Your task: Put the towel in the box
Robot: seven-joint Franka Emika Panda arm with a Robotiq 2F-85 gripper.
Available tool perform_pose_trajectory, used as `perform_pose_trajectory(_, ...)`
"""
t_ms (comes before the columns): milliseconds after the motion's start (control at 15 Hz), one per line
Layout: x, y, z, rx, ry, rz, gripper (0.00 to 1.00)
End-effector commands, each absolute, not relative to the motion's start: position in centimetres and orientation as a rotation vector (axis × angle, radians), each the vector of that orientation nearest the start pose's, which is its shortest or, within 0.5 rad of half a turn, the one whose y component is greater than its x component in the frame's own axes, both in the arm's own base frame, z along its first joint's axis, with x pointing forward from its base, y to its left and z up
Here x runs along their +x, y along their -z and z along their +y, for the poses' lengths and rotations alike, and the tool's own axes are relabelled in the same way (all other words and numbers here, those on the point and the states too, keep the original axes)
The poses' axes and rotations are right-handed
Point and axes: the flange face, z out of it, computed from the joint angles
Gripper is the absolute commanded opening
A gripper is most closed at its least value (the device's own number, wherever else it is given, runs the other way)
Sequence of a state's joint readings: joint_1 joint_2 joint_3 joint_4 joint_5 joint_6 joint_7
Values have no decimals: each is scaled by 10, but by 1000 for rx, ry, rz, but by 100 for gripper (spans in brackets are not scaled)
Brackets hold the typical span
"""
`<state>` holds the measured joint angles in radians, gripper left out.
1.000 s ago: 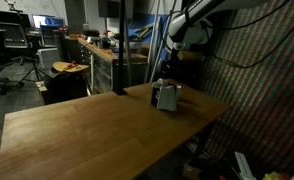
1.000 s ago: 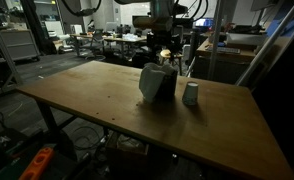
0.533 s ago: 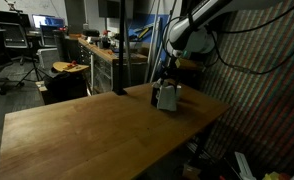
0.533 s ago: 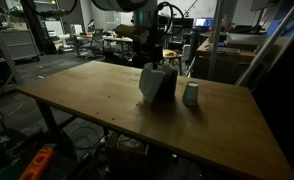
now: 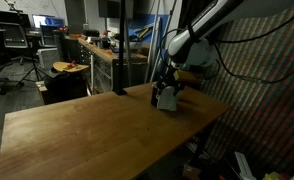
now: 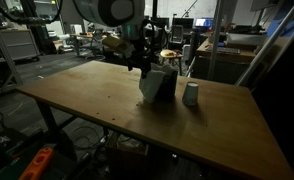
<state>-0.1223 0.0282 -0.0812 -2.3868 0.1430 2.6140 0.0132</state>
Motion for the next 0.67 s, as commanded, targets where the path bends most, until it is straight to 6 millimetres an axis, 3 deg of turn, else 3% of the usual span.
perform_pose_trajectory(0, 492, -322, -100, -3016, 361, 491, 100)
perform_pose_trajectory(600, 492, -293, -123, -3061, 378, 436, 100)
